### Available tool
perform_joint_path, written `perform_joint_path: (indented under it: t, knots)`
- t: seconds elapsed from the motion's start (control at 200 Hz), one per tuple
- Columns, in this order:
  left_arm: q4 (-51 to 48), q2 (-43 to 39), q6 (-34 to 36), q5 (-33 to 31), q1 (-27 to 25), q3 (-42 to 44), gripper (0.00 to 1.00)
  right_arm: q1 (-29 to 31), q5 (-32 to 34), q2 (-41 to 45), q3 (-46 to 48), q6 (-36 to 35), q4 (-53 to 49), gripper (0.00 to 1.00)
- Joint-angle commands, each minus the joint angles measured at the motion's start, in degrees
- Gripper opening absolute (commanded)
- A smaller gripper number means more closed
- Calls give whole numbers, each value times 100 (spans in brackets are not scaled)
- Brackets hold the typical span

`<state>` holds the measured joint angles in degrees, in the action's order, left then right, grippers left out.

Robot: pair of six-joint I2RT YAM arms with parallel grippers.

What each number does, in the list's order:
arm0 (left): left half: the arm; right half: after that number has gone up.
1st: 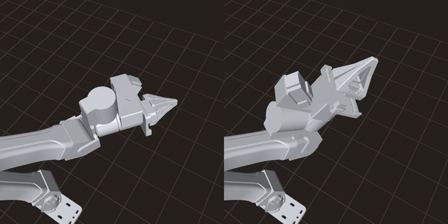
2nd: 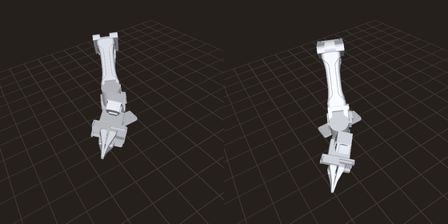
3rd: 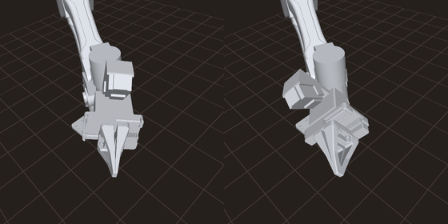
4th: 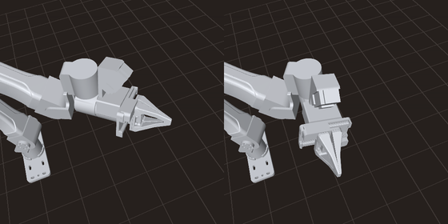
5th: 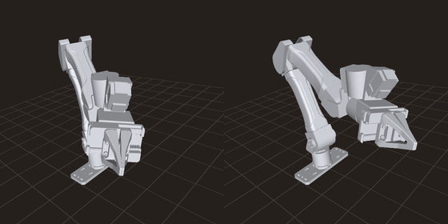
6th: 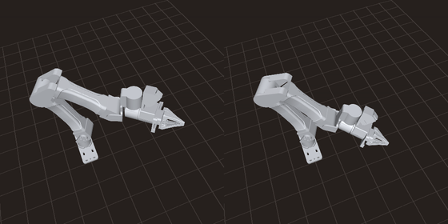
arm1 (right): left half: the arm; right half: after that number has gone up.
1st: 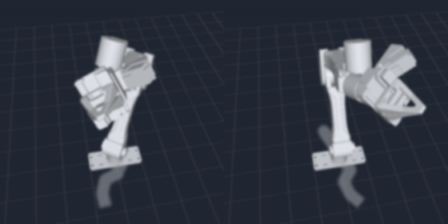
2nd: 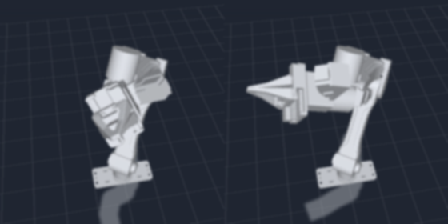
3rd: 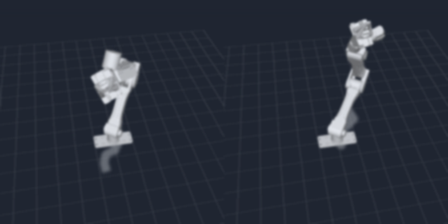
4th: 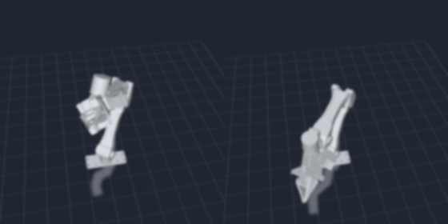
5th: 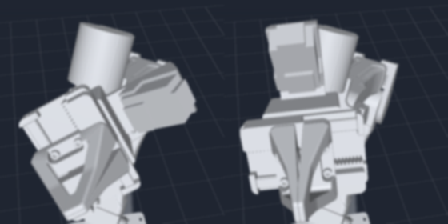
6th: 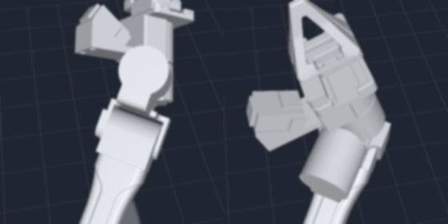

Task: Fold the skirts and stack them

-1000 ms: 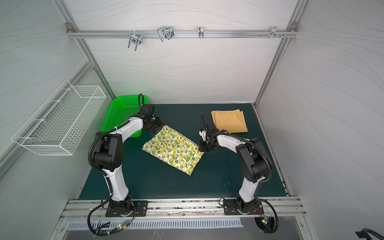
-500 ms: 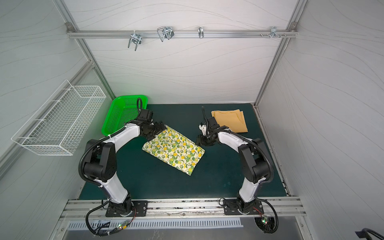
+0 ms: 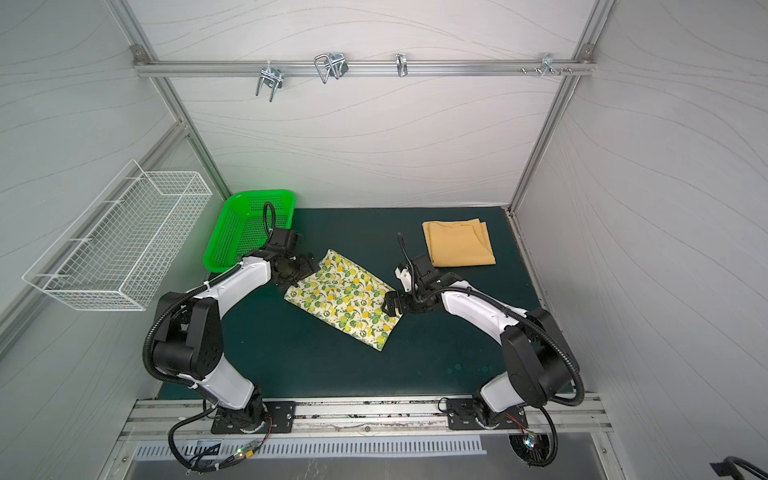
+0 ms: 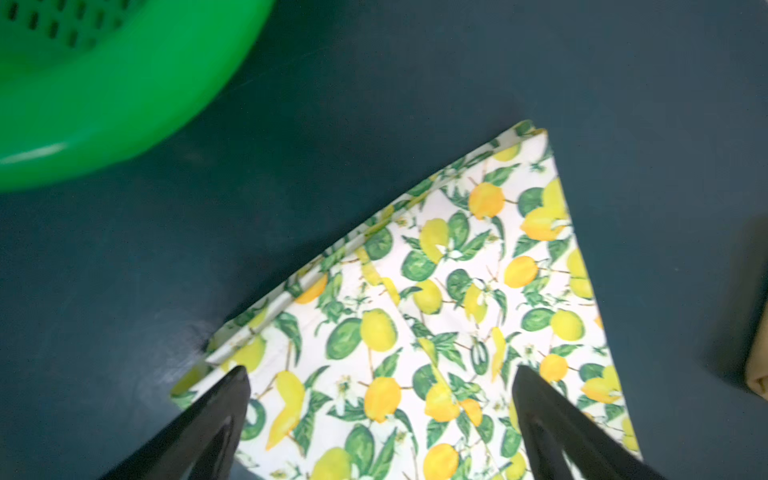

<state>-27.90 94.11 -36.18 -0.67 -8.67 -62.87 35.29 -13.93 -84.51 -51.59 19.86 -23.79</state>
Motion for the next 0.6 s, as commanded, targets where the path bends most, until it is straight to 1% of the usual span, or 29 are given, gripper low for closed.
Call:
perform_joint_path:
  t: [0.0,0.415,0.595]
  knots:
    - [188,91,-2,-184,90,160,99,24,58,-138,27,176,209,99]
    - [722,524,-199,-169,138,708,99,-134,-87,-921,-177,265,599,99]
    - [920,450,-306,-149,137,1017,99,-283,-187,-1176,-320,276,681,99]
